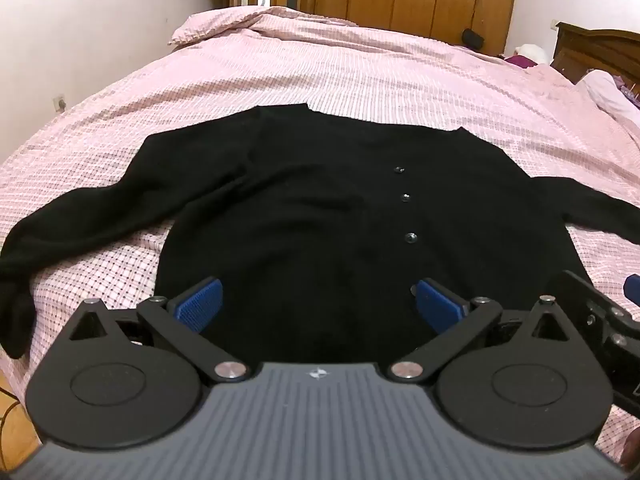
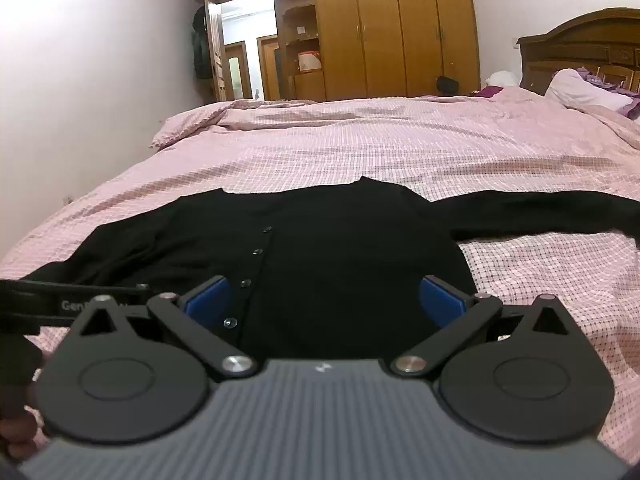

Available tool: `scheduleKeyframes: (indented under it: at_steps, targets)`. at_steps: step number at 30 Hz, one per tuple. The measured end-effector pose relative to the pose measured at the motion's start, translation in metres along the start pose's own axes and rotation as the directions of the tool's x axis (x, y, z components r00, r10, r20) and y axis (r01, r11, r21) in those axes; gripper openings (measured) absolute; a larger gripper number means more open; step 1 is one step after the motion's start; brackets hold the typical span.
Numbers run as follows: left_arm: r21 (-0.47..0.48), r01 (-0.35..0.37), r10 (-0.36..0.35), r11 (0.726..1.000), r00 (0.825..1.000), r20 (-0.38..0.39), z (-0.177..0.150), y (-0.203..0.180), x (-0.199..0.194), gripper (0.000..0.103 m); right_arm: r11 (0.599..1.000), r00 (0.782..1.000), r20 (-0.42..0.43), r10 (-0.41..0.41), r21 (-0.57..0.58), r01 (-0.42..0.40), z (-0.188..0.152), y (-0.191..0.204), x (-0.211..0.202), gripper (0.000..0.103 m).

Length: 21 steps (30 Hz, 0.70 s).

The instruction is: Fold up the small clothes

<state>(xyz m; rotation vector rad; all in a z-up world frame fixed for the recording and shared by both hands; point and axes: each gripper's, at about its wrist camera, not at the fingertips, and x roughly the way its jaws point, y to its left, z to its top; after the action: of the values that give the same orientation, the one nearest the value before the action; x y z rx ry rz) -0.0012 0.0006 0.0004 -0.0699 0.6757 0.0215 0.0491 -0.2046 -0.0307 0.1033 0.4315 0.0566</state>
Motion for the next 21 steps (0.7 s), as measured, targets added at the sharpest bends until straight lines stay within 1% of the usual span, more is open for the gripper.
scheduleKeyframes:
  at_steps: [3,4,5,6,12,15,21]
  targets:
    - [-0.013,0.006,-0.005,1.0,1.0,0.013,-0.0018,0.0012,-0.0057,0.103,1.0,1.0,0.002,0.0,0.002,0.0,0.0009,-0.0001,-0.0001,0.103]
    - [-0.018,-0.004,0.004,1.0,1.0,0.005,-0.0015,0.0044,-0.0066,0.103,1.0,1.0,0.002,0.0,0.002,0.0,0.0012,0.0002,-0.0001,0.103]
    - [-0.007,-0.008,0.008,1.0,1.0,-0.019,0.0007,0.0035,-0.001,0.103,1.0,1.0,0.002,0.0,0.001,0.0,0.0014,0.0007,-0.0001,0.103]
    - [-0.001,-0.009,0.009,1.0,1.0,-0.02,0.0009,0.0027,-0.0008,0.103,1.0,1.0,0.002,0.0,0.0,0.0,0.0016,0.0014,-0.0002,0.103]
    - [0.009,-0.026,0.026,1.0,1.0,-0.003,0.0016,-0.0001,-0.002,0.103,1.0,1.0,0.002,0.002,0.001,-0.002,-0.0066,-0.0033,0.0024,0.103]
    - [0.014,-0.03,0.03,0.999,1.0,0.007,0.0011,-0.0003,-0.0034,0.103,1.0,1.0,-0.01,0.001,0.014,-0.001,-0.0007,-0.0025,0.0038,0.103]
    - [0.023,-0.035,0.035,0.999,0.999,0.025,0.001,-0.0018,-0.0064,0.103,1.0,1.0,-0.015,0.003,0.021,-0.003,-0.0012,-0.0034,0.0056,0.103]
